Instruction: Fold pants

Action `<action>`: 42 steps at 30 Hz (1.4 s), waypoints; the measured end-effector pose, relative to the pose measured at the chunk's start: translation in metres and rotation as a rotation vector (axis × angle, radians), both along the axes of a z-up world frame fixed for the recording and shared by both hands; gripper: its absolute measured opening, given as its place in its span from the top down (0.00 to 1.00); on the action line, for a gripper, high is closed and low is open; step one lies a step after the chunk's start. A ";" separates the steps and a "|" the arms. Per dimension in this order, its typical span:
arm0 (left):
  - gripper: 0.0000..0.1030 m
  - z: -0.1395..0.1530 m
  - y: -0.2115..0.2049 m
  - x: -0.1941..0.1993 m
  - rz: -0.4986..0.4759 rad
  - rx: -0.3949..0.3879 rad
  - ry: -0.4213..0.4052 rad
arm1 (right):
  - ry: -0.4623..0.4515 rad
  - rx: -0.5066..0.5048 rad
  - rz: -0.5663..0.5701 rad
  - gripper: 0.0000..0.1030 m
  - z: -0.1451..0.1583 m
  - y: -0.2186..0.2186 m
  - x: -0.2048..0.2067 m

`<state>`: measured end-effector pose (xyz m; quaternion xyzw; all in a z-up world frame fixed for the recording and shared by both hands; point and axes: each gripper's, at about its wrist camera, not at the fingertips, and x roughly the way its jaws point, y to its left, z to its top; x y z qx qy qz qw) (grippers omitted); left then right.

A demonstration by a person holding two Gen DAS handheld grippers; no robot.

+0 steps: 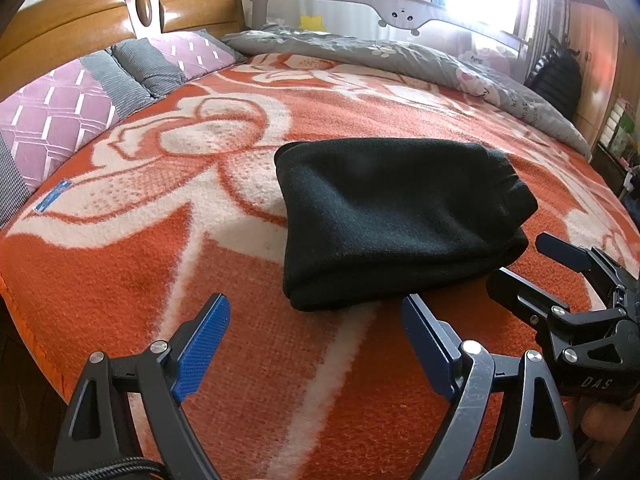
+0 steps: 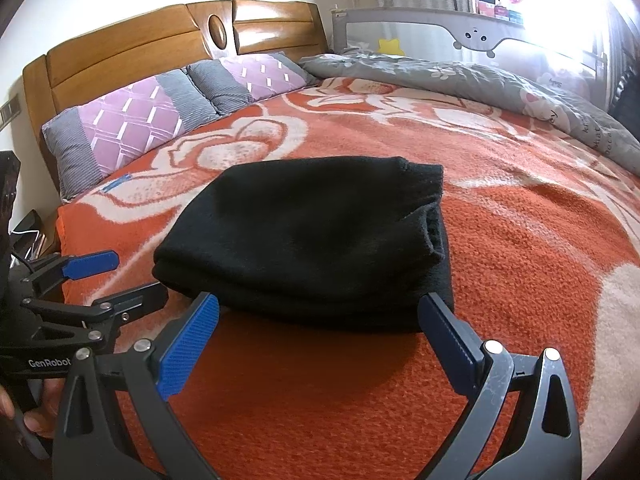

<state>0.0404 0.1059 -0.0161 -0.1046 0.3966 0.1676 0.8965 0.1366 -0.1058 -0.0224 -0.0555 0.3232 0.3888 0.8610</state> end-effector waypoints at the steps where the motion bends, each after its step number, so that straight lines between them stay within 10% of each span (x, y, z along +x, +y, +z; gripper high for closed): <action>1: 0.15 0.000 0.000 0.000 0.001 0.000 -0.001 | 0.000 -0.001 0.001 0.03 0.000 0.000 0.000; 42: 0.15 0.001 0.001 0.002 -0.002 0.007 -0.005 | 0.003 -0.002 -0.003 0.03 0.002 -0.002 0.007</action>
